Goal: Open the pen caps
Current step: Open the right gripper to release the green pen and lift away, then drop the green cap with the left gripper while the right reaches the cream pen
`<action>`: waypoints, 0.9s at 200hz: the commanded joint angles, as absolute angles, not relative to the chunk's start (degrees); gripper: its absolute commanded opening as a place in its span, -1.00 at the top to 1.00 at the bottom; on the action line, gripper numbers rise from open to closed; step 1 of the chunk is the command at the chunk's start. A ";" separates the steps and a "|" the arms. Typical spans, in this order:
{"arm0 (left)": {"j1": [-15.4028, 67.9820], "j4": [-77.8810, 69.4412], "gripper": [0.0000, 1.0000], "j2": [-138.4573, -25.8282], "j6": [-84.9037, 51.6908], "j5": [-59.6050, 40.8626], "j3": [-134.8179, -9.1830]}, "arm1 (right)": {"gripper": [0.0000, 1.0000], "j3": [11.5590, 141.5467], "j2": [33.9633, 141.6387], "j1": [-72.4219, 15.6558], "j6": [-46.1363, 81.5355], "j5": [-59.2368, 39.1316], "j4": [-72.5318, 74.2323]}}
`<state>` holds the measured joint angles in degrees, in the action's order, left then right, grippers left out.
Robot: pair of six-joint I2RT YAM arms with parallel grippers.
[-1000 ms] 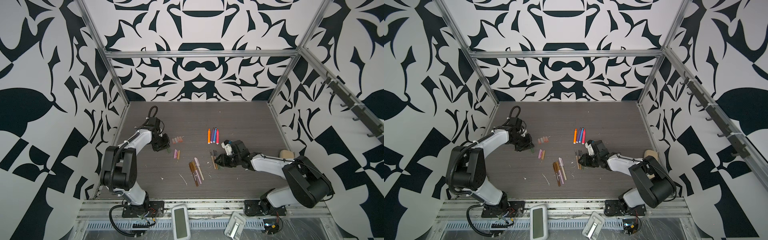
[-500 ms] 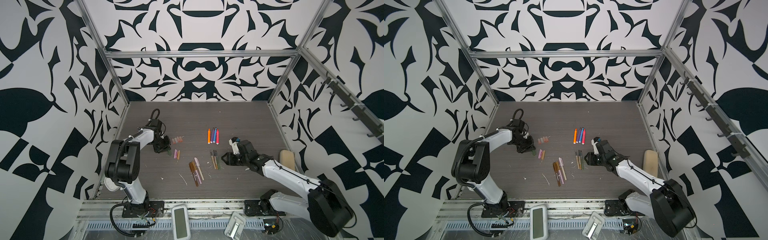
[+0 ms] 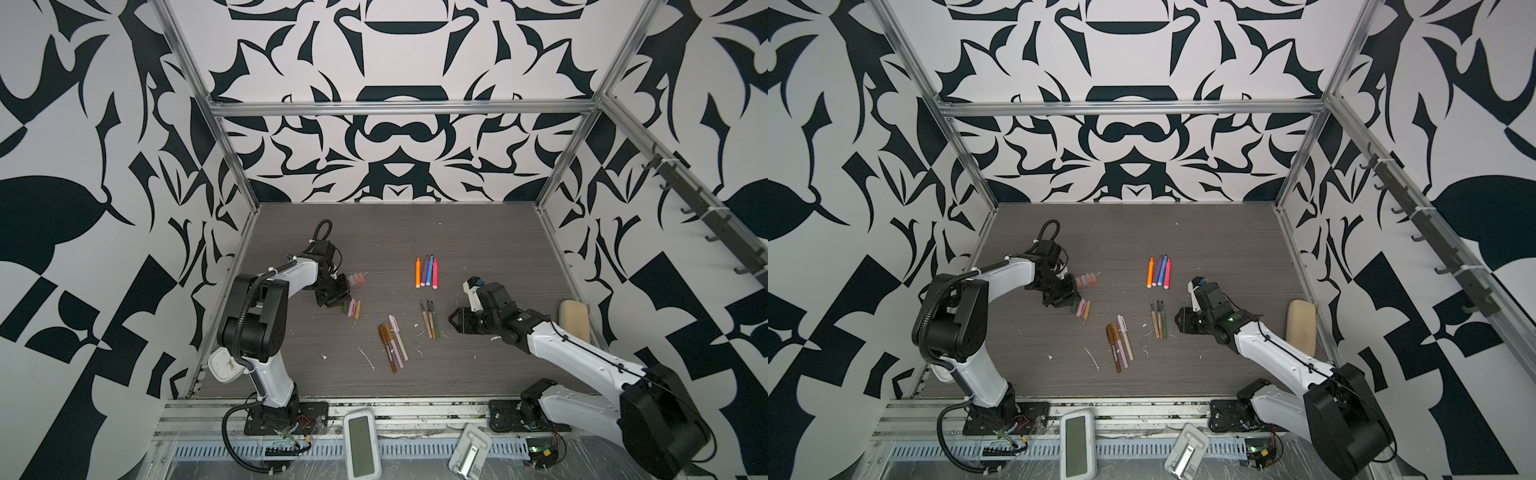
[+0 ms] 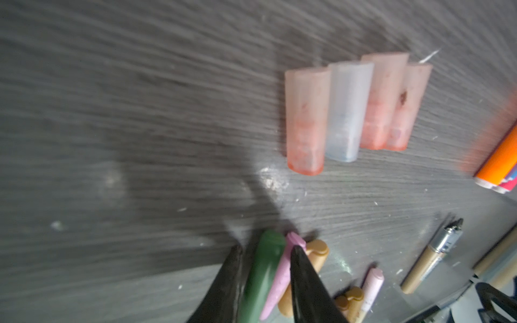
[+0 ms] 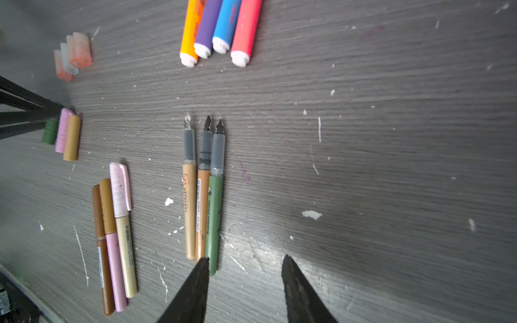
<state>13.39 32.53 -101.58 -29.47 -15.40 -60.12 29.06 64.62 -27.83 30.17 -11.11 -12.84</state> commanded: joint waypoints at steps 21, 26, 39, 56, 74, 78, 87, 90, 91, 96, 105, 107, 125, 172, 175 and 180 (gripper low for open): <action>13.36 33.72 0.24 -99.74 -30.07 -15.11 -60.36 | 0.04 31.33 66.17 -28.48 29.71 -10.08 -15.07; 13.36 33.74 0.24 -99.48 -30.07 -15.20 -60.26 | 0.03 31.45 66.02 -28.68 29.79 -10.08 -15.16; 13.34 33.71 0.23 -98.74 -30.11 -15.38 -60.02 | 0.03 31.95 65.92 -29.46 30.29 -9.65 -15.62; 13.36 33.91 0.24 -97.56 -30.12 -15.71 -59.67 | 0.03 32.71 66.08 -32.04 31.29 -7.60 -16.40; 13.43 33.90 0.24 -95.33 -30.47 -16.17 -59.11 | 0.03 34.43 67.10 -37.74 33.03 -3.78 -17.20; 13.45 33.90 0.24 -94.57 -30.69 -16.17 -59.00 | 0.03 34.91 67.56 -39.19 33.56 -2.65 -17.42; 13.53 33.61 0.24 -92.48 -31.02 -16.55 -58.65 | 0.05 36.18 68.98 -42.84 34.83 -0.81 -17.76; 13.53 33.39 0.25 -91.57 -31.15 -16.79 -58.48 | 0.06 36.67 69.48 -44.05 35.26 -0.16 -17.91; 13.58 33.26 0.24 -91.27 -31.17 -16.88 -58.42 | 0.06 36.75 69.72 -44.48 35.38 0.05 -17.92; 13.67 32.77 0.24 -89.71 -31.37 -17.39 -58.14 | 0.07 37.62 70.75 -46.39 36.04 0.97 -17.97; 13.99 31.55 0.25 -86.35 -31.91 -17.96 -57.34 | 0.10 39.26 72.83 -49.96 36.97 2.70 -18.10; 14.04 31.35 0.25 -85.66 -32.08 -18.11 -57.18 | 0.10 39.63 73.38 -50.70 37.19 3.05 -18.10; 14.38 29.35 0.30 -78.53 -33.52 -18.57 -55.40 | 0.13 43.86 78.51 -56.92 38.31 5.70 -18.60; 14.38 27.94 0.30 -65.52 -36.56 -19.67 -50.92 | 0.27 53.87 91.54 -62.84 38.40 8.48 -22.63; 14.37 28.21 0.30 -65.21 -36.56 -19.71 -50.95 | 0.28 54.18 91.77 -62.84 38.48 8.52 -22.86; 14.41 28.65 0.30 -64.79 -36.41 -19.86 -50.92 | 0.29 54.57 92.37 -62.84 38.71 8.72 -23.29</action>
